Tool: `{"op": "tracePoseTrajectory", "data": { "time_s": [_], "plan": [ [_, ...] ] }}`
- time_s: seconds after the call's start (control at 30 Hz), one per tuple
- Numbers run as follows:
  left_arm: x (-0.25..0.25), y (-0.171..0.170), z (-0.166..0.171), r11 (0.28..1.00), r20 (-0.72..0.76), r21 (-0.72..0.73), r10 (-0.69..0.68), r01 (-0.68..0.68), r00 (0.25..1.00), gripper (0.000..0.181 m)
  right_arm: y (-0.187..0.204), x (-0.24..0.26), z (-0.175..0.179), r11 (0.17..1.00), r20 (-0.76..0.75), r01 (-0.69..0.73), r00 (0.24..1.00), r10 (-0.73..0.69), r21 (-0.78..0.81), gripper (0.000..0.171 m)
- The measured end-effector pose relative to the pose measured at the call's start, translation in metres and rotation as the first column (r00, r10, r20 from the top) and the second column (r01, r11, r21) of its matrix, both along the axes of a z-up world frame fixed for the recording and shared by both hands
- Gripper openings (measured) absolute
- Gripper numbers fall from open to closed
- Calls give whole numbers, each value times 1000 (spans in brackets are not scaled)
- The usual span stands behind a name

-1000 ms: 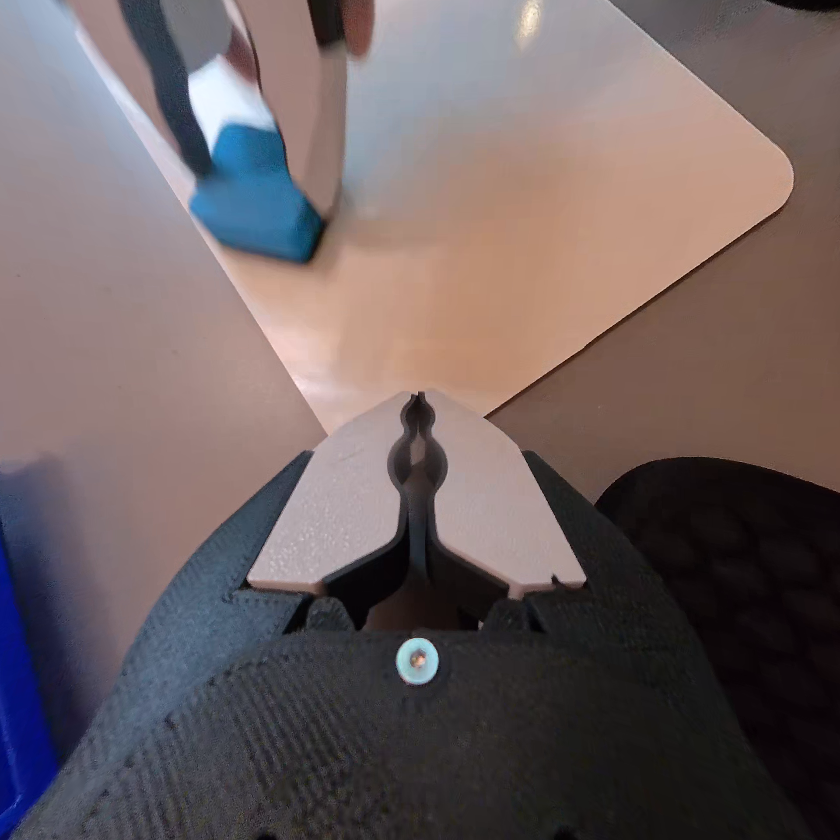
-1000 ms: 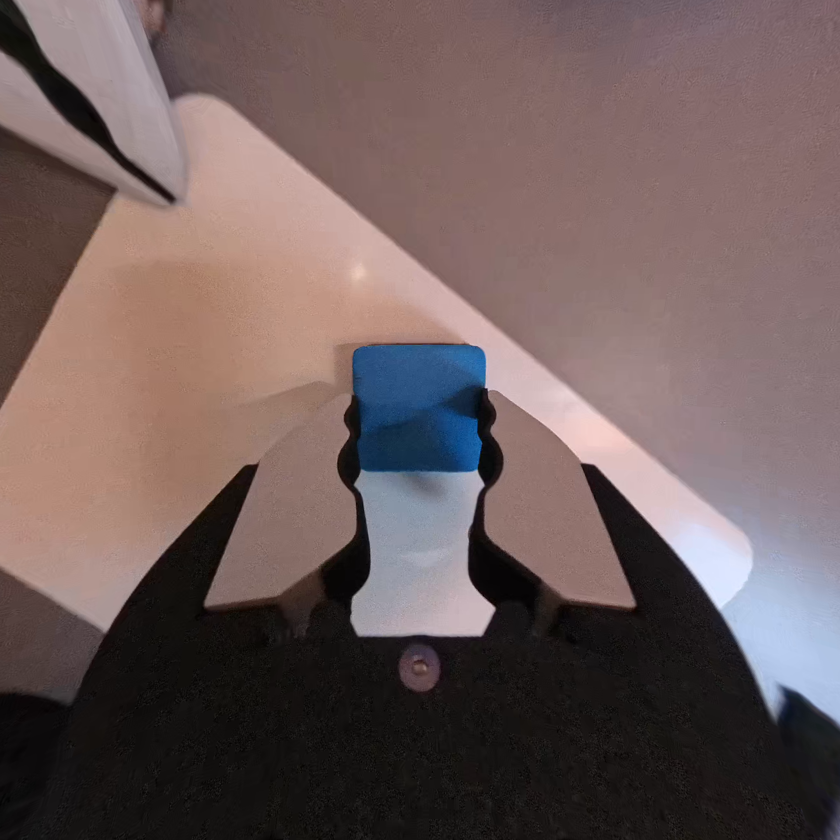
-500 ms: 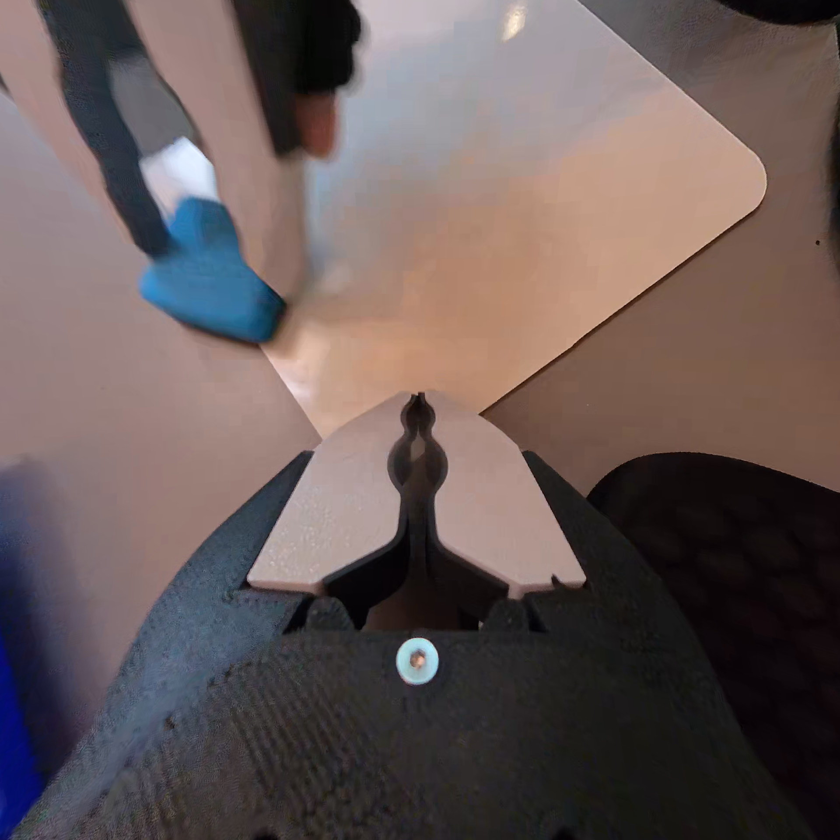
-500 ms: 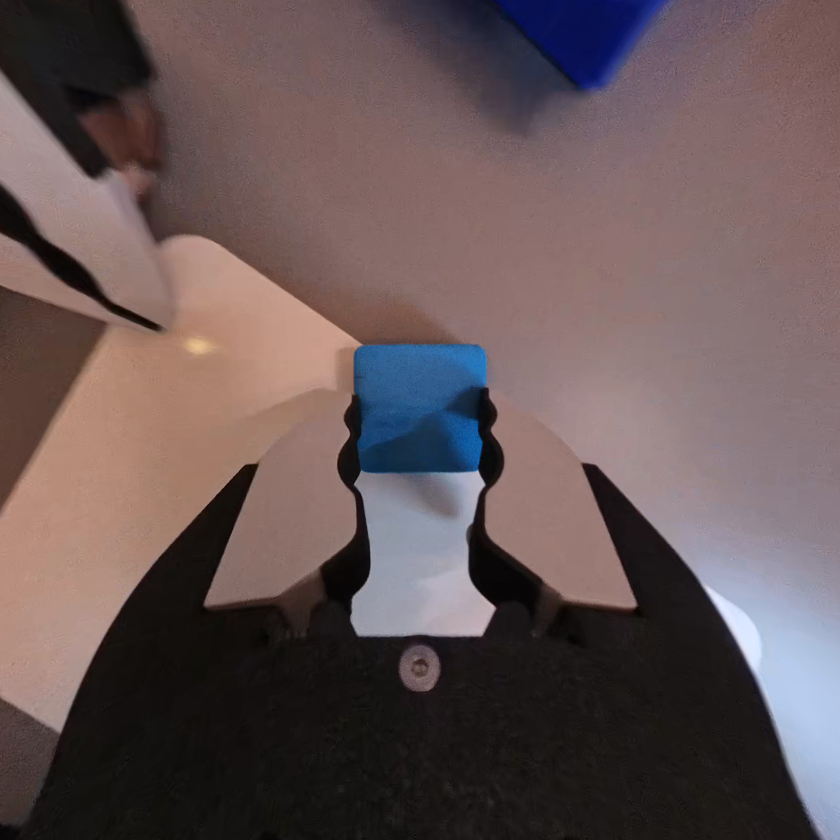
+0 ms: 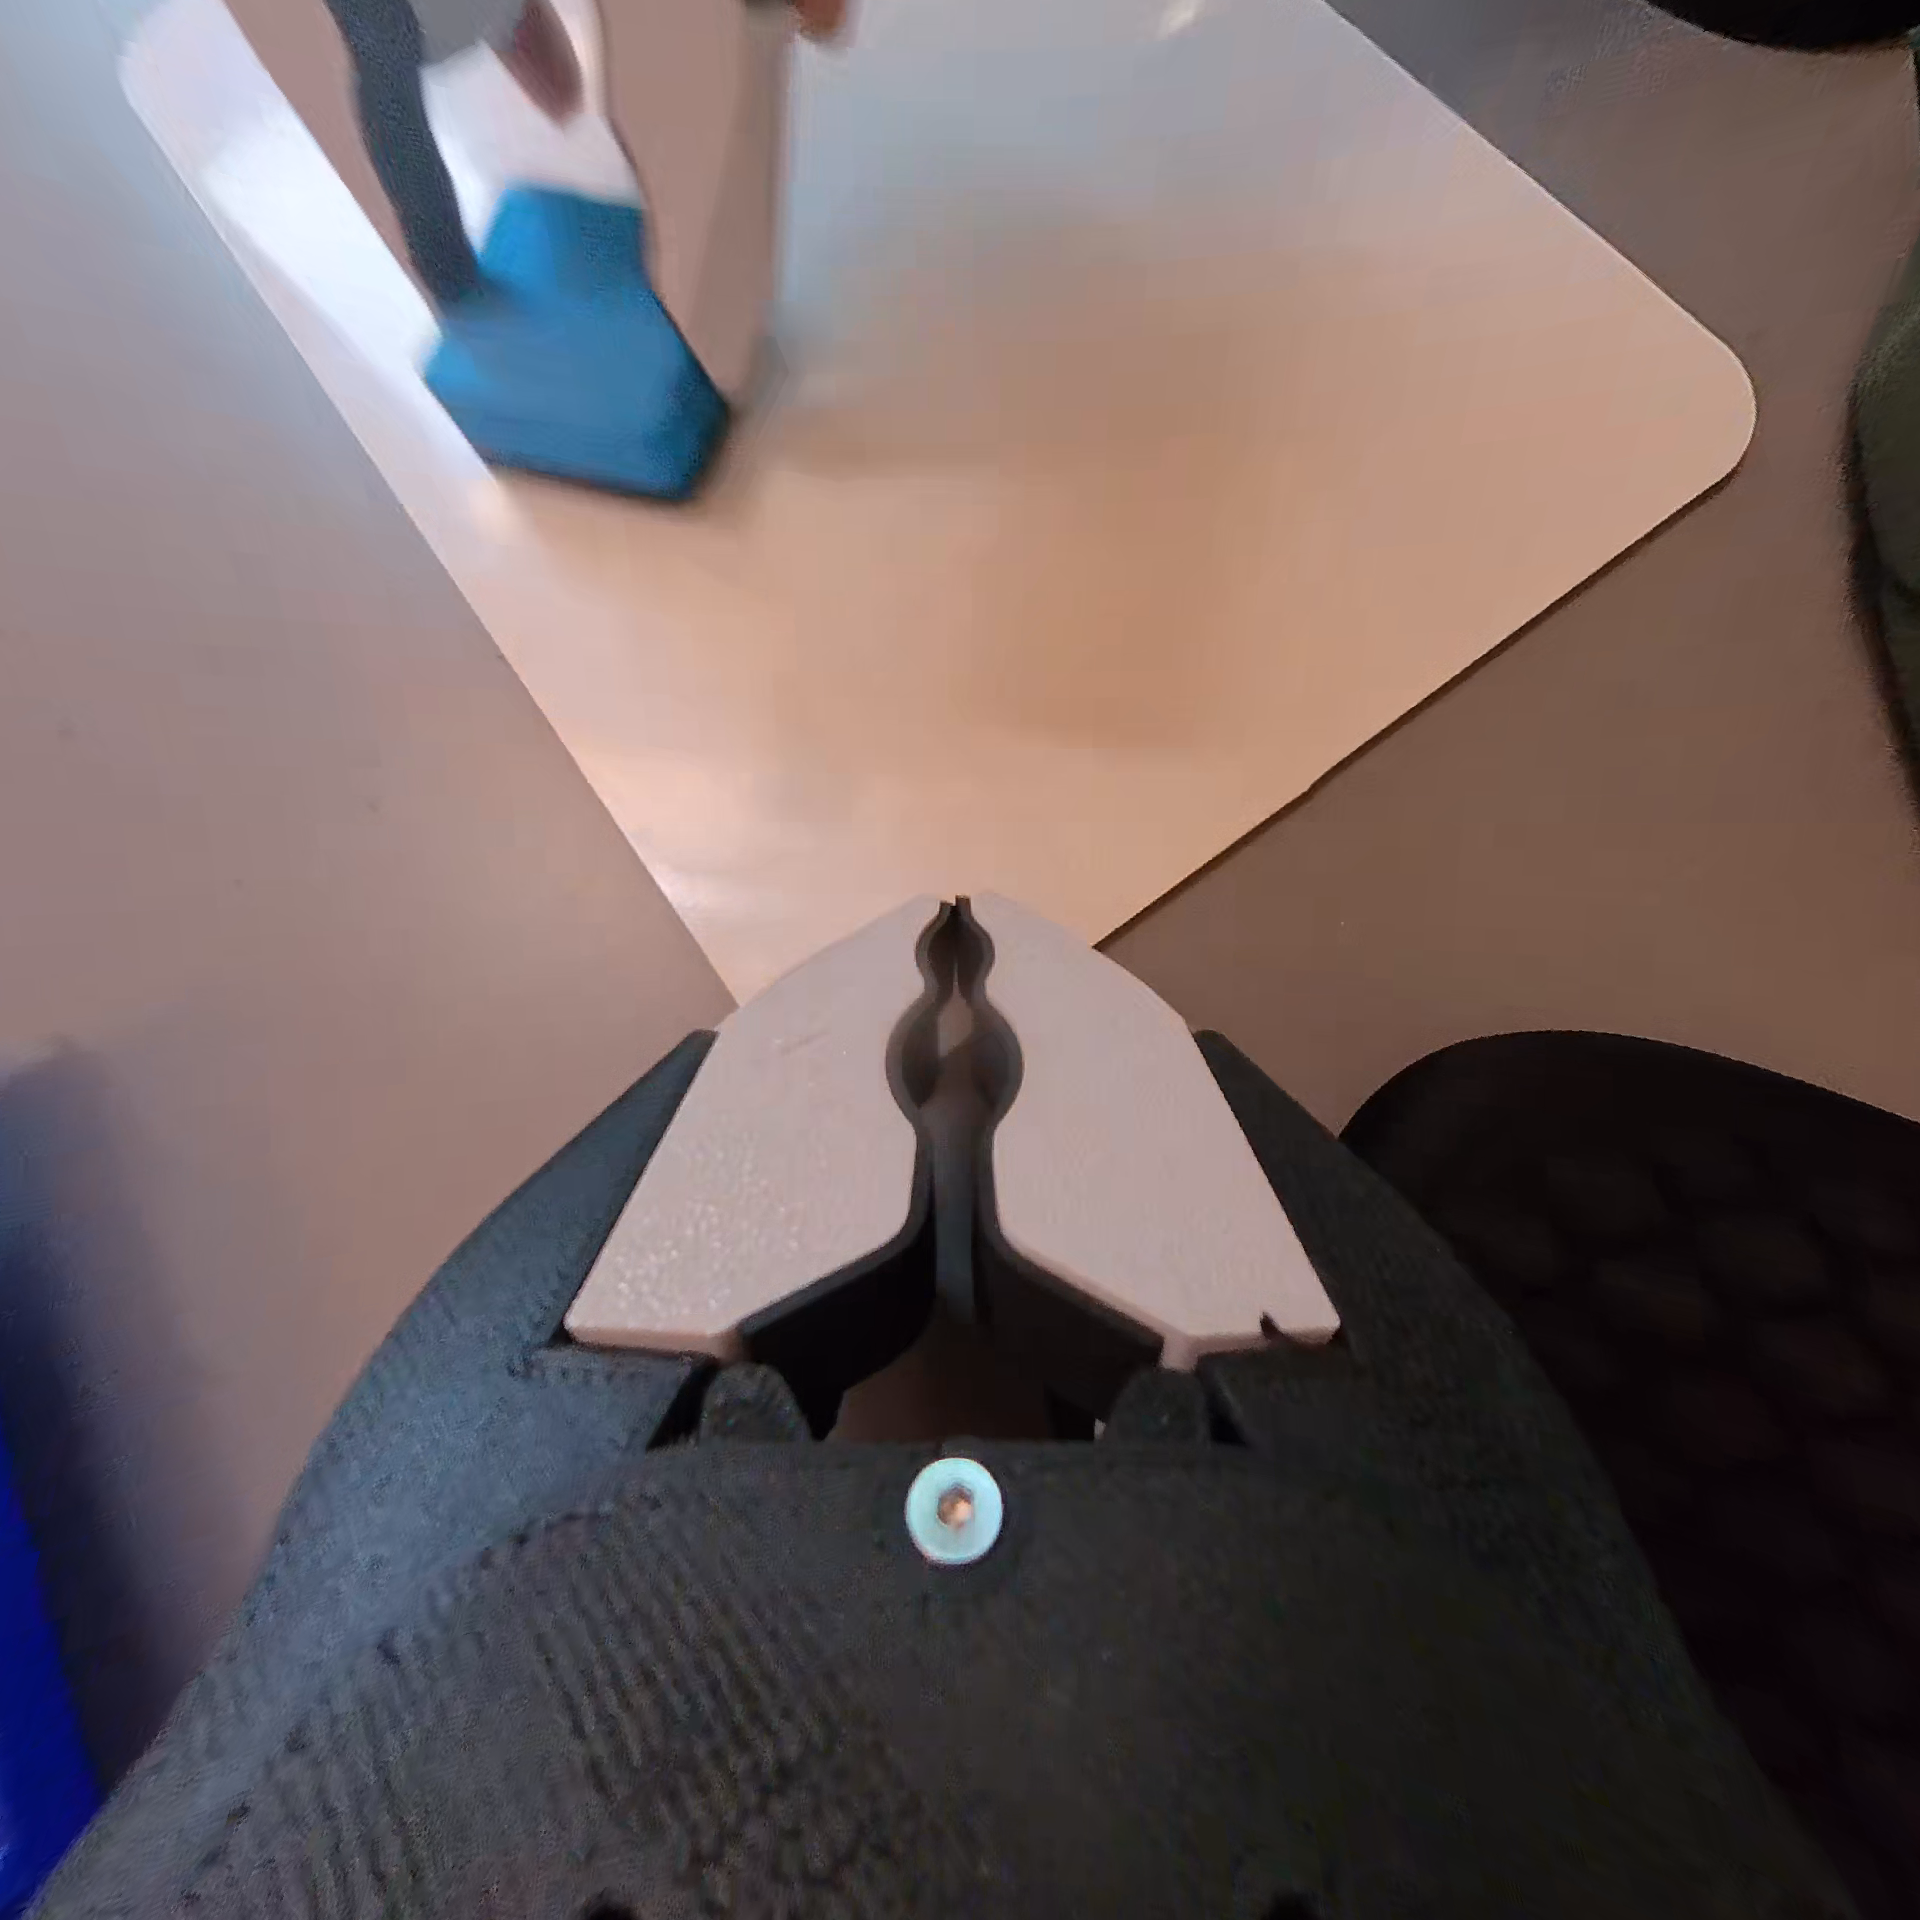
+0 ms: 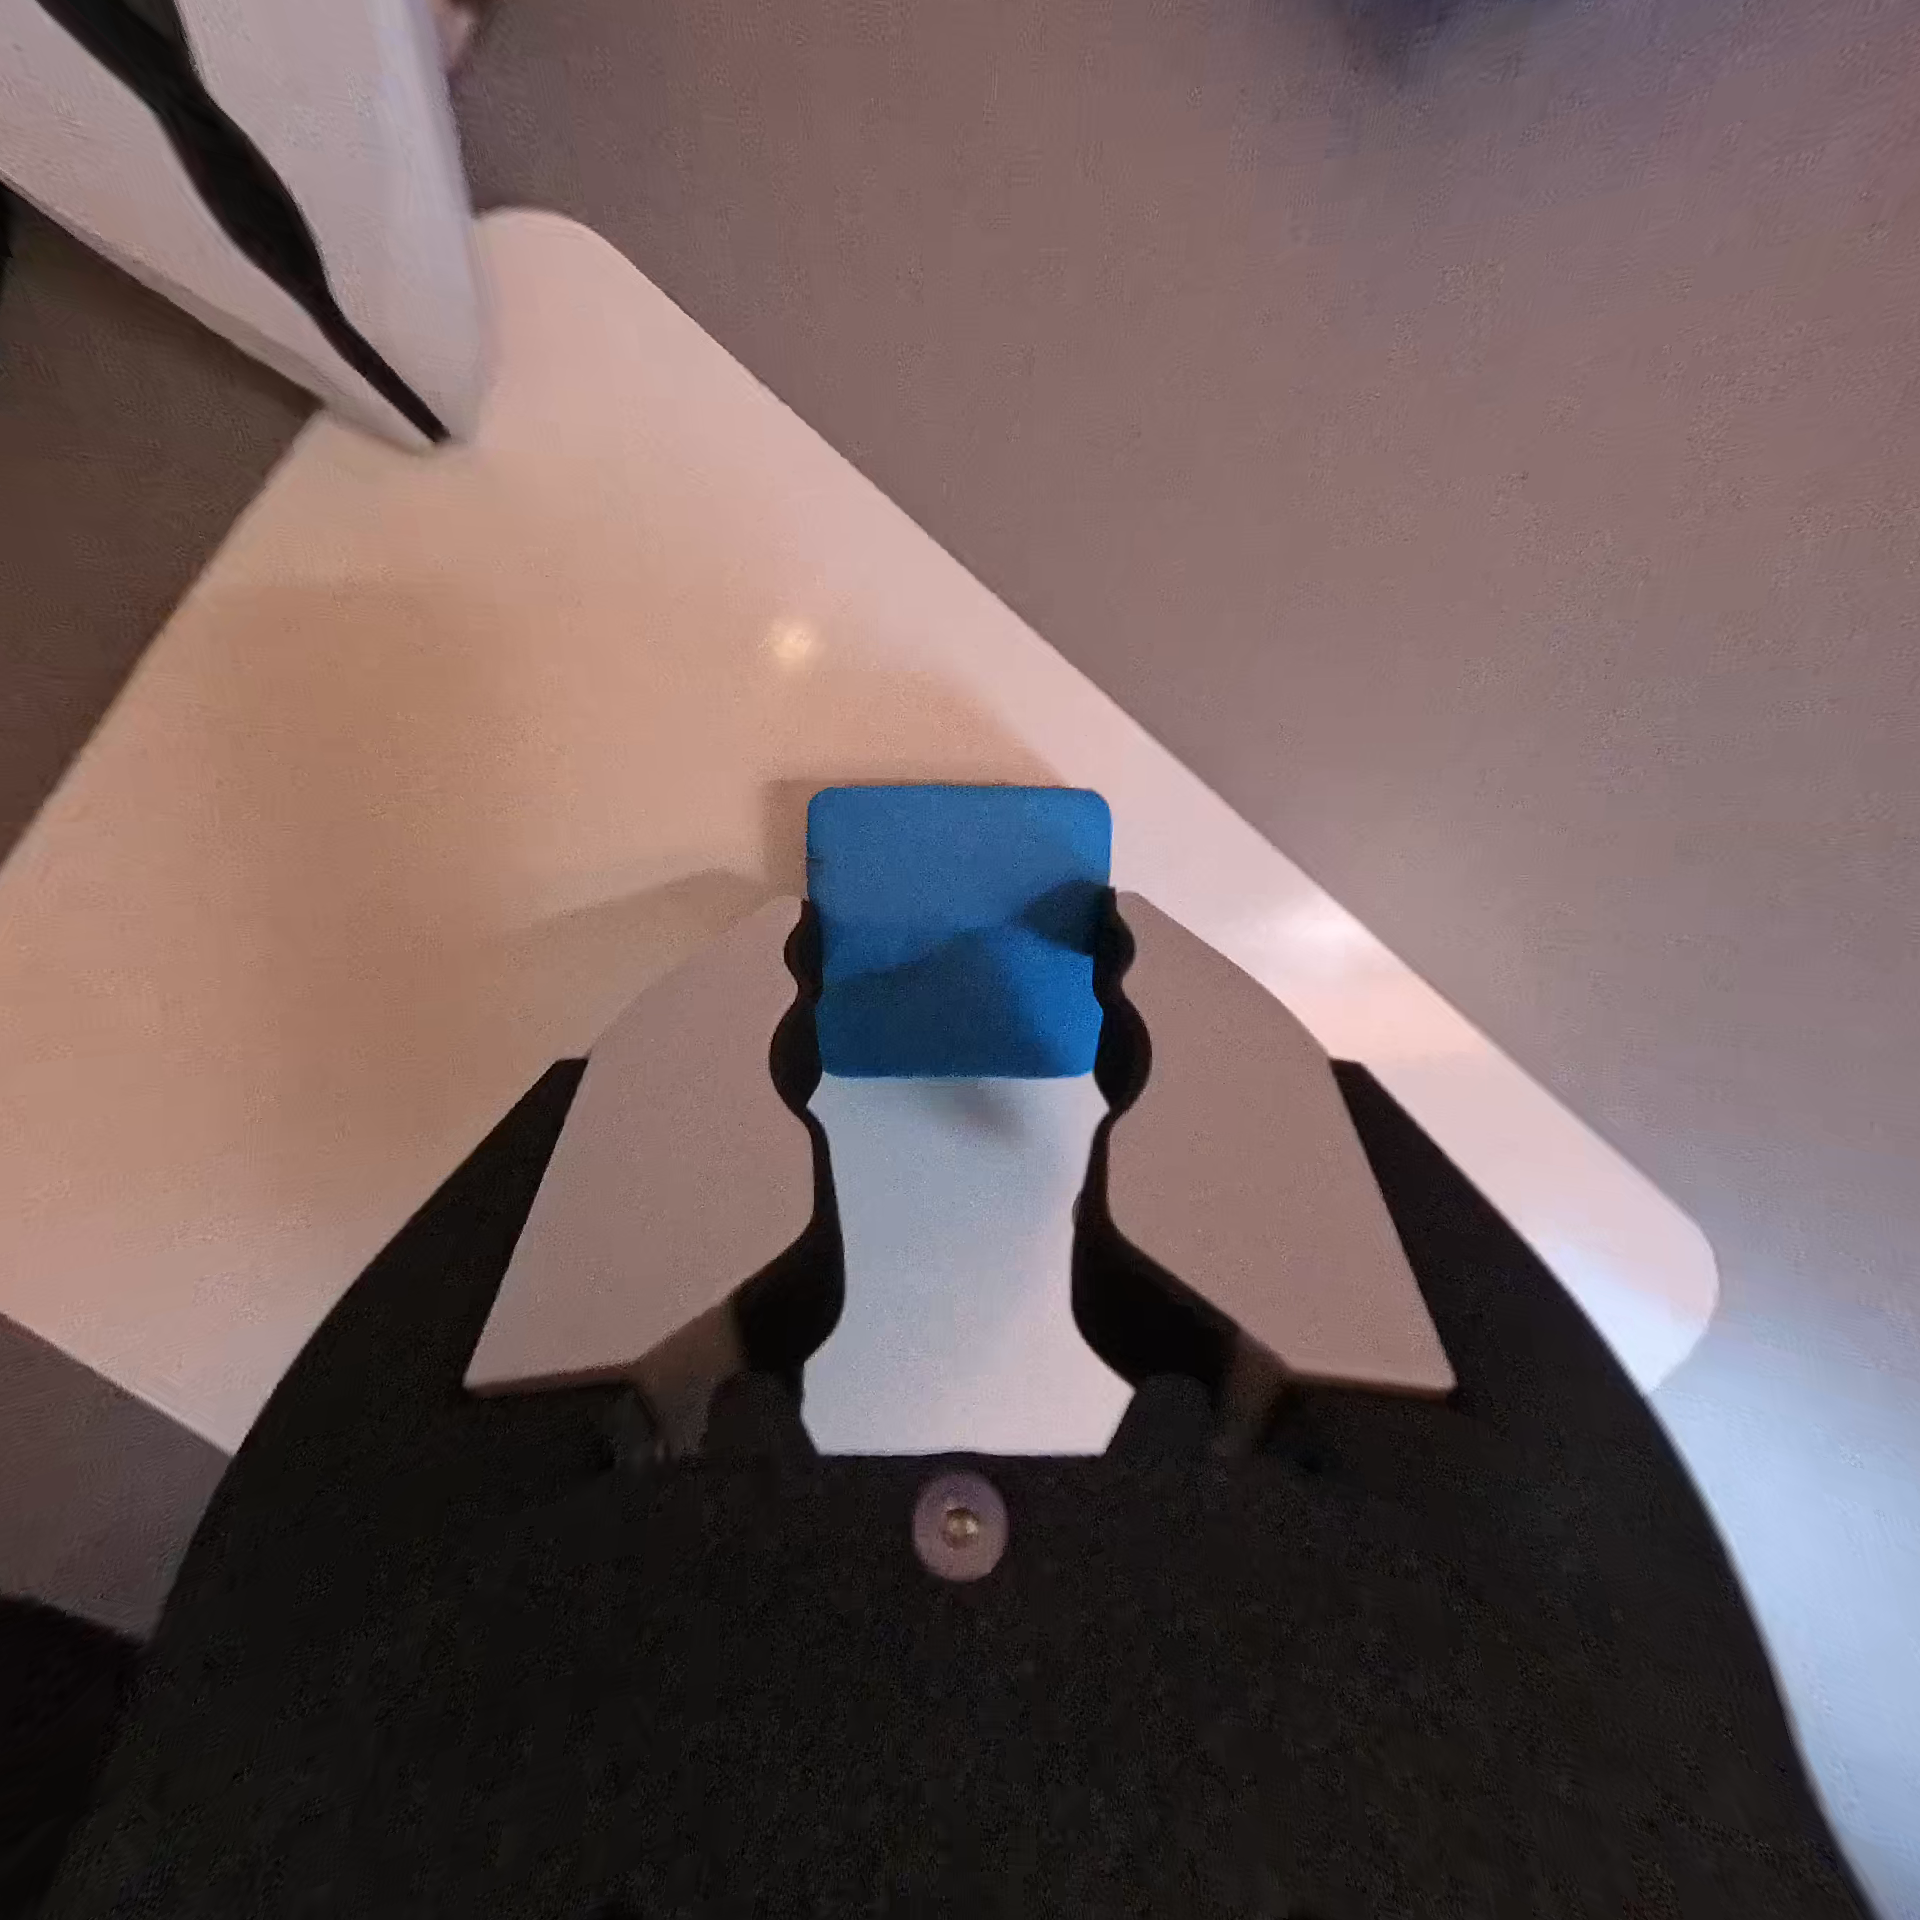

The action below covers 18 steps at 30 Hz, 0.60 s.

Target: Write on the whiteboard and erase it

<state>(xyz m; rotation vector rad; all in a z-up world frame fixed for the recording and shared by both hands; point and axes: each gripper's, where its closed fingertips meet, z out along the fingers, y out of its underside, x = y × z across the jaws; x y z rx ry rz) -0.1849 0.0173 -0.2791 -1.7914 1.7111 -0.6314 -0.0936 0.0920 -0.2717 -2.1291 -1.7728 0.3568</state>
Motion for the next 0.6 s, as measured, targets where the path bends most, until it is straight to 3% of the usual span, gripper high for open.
{"op": "tracePoseTrajectory", "data": {
  "time_s": [0.1,0.17,0.33,0.47,0.6],
  "plan": [
    [0,0,0,1000,0,-1,2,-2,1000,0,67,99,0,936,33,351,936,-351,-17,51],
    [0,0,0,1000,3,-7,4,-4,1000,0,70,151,0,890,40,454,891,-453,-36,51],
    [-1,0,0,1000,-6,-18,7,-7,1000,0,-27,164,0,934,11,356,934,-356,-40,51],
    [-1,0,1,1000,-8,-22,8,-8,1000,0,-117,134,2,983,-34,159,986,-162,-88,51],
    [-1,0,1,999,-3,-35,-3,3,1000,0,-112,145,13,974,-136,222,965,-226,-41,51]
  ]
}}
